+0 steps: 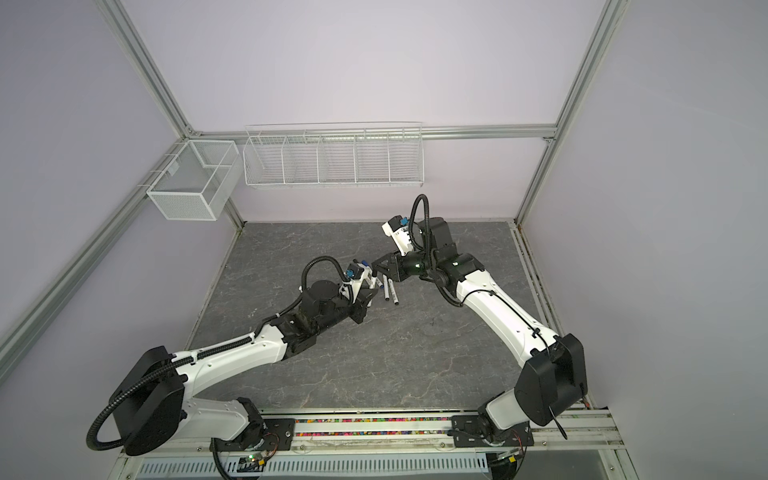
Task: Insert the pens into the pen caps
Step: 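Press the black cap down onto the marker tip with the right gripper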
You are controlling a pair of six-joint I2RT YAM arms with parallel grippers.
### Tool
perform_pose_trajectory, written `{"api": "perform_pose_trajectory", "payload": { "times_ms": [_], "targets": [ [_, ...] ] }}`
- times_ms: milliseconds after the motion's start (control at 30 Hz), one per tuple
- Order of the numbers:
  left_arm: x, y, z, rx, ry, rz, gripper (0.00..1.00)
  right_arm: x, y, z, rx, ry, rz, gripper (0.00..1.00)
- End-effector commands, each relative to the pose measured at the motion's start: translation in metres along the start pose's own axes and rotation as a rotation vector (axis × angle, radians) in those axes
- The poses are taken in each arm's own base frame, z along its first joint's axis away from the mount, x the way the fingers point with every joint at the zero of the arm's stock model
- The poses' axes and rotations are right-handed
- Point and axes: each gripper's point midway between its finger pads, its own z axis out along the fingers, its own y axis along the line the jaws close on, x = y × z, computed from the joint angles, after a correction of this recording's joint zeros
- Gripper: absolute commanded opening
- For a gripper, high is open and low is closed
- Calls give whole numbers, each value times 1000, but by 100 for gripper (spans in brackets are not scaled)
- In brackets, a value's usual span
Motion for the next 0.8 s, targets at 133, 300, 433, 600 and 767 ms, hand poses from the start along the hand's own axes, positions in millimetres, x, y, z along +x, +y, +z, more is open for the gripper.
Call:
{"api": "perform_pose_trajectory", "payload": {
  "times_ms": [133,300,433,600,767],
  "targets": [
    [-24,-6,-3,18,-81,17,0,7,7,1,-41,34,22,25],
    [-25,-7,-3,15,-87,14,0,6,5,1,-30,34,20,17],
    [-28,0,-4,-22,-103,18,0,12,0,0,-43,58,65,15],
    [-30,4,-5,-49,-107,43,0,21,6,-4,-93,111,75,13],
    [-27,4,-3,-49,-92,44,0,37,14,-9,-123,188,40,12]
  ]
}}
